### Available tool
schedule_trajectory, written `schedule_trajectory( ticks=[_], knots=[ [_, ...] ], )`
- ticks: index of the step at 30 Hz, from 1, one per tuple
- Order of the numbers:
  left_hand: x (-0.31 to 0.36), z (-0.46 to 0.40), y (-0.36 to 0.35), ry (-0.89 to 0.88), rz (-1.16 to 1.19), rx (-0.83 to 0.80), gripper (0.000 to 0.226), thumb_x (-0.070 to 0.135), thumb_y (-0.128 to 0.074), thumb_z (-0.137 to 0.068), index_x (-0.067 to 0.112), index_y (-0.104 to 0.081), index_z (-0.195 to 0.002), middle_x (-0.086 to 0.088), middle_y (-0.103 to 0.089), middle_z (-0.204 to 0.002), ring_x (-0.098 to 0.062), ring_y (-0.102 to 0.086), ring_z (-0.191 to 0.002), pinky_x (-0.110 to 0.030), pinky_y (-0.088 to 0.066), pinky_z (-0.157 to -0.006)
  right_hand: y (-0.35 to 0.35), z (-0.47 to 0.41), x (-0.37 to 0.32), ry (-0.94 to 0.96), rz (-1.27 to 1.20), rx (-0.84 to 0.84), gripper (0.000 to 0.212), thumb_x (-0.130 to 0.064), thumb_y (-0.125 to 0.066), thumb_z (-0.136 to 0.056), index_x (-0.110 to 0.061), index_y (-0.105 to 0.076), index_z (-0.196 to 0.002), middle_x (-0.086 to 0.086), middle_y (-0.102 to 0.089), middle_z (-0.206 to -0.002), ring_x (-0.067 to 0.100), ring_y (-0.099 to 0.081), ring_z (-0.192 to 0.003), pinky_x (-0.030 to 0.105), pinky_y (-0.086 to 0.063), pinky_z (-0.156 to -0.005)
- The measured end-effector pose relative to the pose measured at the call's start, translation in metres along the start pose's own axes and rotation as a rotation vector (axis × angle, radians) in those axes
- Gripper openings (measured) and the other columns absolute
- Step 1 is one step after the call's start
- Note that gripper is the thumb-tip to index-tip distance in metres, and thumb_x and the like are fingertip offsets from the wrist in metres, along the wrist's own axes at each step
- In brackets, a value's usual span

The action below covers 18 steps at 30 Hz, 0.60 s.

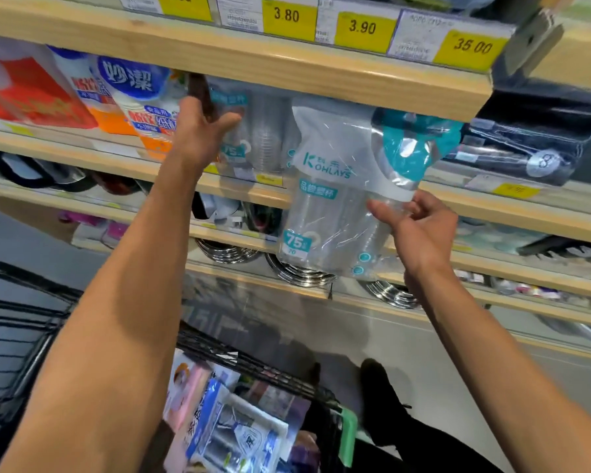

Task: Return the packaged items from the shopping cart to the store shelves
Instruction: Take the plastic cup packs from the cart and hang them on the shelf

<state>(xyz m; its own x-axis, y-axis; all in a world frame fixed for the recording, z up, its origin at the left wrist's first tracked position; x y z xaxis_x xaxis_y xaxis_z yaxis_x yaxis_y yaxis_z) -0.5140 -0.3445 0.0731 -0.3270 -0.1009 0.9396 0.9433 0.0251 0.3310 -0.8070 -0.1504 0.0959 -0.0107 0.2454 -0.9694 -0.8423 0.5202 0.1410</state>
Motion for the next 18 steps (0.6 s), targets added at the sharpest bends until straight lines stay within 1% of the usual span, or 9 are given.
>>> schedule_trajectory(
  ticks=[3,6,9,11,13,15,16,17,18],
  knots=[
    [0.011,0.001,-0.005,0.014,-0.349,-0.080,0.074,0.054,-0.084,-0.063,0.007,-0.065,-0.117,-0.009,-0.073,-0.112,-0.024,-0.070,-0.105,-0.043,-0.059,-0.089,0.002,-0.004,-0.004,-0.003,-0.004,0.041,0.035,-0.014,-0.089,-0.067,-0.007,-0.072,-0.096,0.015,-0.075,-0.095,0.014,-0.068,-0.078,0.034,-0.059,-0.085],
    [0.014,0.016,-0.028,-0.053,-0.572,0.034,0.058,0.036,-0.081,-0.081,-0.006,-0.060,-0.114,-0.024,-0.067,-0.113,-0.035,-0.064,-0.105,-0.040,-0.050,-0.081,0.006,-0.006,-0.005,-0.009,-0.021,0.055,0.037,-0.014,-0.089,-0.068,-0.009,-0.072,-0.100,0.008,-0.076,-0.093,0.017,-0.072,-0.085,0.033,-0.060,-0.086],
    [0.009,0.024,-0.045,-0.066,-0.536,0.065,0.053,0.027,-0.080,-0.083,-0.003,-0.056,-0.121,-0.022,-0.067,-0.118,-0.036,-0.064,-0.111,-0.043,-0.051,-0.090,0.010,-0.008,-0.006,-0.009,-0.014,0.068,0.038,-0.013,-0.089,-0.068,-0.006,-0.071,-0.100,0.009,-0.076,-0.093,0.021,-0.073,-0.088,0.035,-0.060,-0.088],
    [0.002,0.030,-0.047,-0.035,-0.505,0.109,0.052,0.026,-0.082,-0.082,0.002,-0.057,-0.121,-0.014,-0.069,-0.114,-0.029,-0.066,-0.105,-0.041,-0.052,-0.089,0.013,-0.011,-0.008,0.001,-0.008,0.073,0.038,-0.014,-0.090,-0.067,-0.007,-0.071,-0.100,0.009,-0.076,-0.093,0.023,-0.073,-0.091,0.036,-0.060,-0.088],
    [-0.003,0.042,-0.044,-0.050,-0.451,0.264,0.048,0.027,-0.082,-0.080,0.007,-0.060,-0.116,-0.007,-0.070,-0.105,-0.023,-0.067,-0.096,-0.039,-0.053,-0.086,0.013,-0.014,-0.009,0.010,-0.016,0.064,0.036,-0.014,-0.090,-0.067,-0.010,-0.072,-0.099,0.006,-0.077,-0.093,0.023,-0.073,-0.092,0.034,-0.060,-0.087],
    [0.001,0.066,-0.047,-0.151,-0.314,0.438,0.033,0.032,-0.075,-0.084,0.012,-0.064,-0.107,-0.002,-0.070,-0.097,-0.017,-0.067,-0.087,-0.037,-0.056,-0.082,0.012,-0.014,-0.012,0.016,-0.034,0.057,0.036,-0.012,-0.088,-0.069,-0.009,-0.072,-0.101,0.002,-0.077,-0.094,0.016,-0.074,-0.090,0.029,-0.060,-0.083],
    [0.005,0.079,-0.050,-0.197,-0.234,0.458,0.027,0.036,-0.070,-0.088,0.013,-0.066,-0.102,0.000,-0.070,-0.094,-0.013,-0.067,-0.083,-0.036,-0.056,-0.079,0.011,-0.013,-0.013,0.024,-0.052,0.055,0.036,-0.011,-0.088,-0.070,-0.006,-0.071,-0.102,0.002,-0.077,-0.094,0.012,-0.074,-0.087,0.025,-0.060,-0.080],
    [0.008,0.090,-0.055,-0.221,-0.163,0.398,0.026,0.039,-0.065,-0.092,0.014,-0.067,-0.099,0.002,-0.071,-0.091,-0.012,-0.067,-0.081,-0.035,-0.057,-0.076,0.010,-0.013,-0.013,0.036,-0.066,0.057,0.037,-0.009,-0.087,-0.070,-0.004,-0.071,-0.103,0.002,-0.077,-0.094,0.009,-0.073,-0.083,0.023,-0.059,-0.078],
    [0.013,0.102,-0.062,-0.214,-0.108,0.257,0.028,0.042,-0.061,-0.096,0.015,-0.067,-0.099,0.003,-0.071,-0.091,-0.011,-0.067,-0.081,-0.034,-0.057,-0.075,0.008,-0.014,-0.013,0.045,-0.078,0.063,0.037,-0.008,-0.086,-0.070,-0.002,-0.070,-0.103,0.002,-0.076,-0.092,0.007,-0.071,-0.079,0.020,-0.058,-0.076]
  ],
)
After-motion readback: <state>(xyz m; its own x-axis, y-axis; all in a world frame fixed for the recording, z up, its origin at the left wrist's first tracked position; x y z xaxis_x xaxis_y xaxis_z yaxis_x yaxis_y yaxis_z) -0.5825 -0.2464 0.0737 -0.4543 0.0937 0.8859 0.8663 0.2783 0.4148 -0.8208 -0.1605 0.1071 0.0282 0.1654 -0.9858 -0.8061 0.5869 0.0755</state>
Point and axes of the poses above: each hand's wrist, its own z-axis away from the middle knuckle, its own y-axis out of the back of the hand, x = y × z, the point moved 1 cm from there along -z, towards the middle knuckle
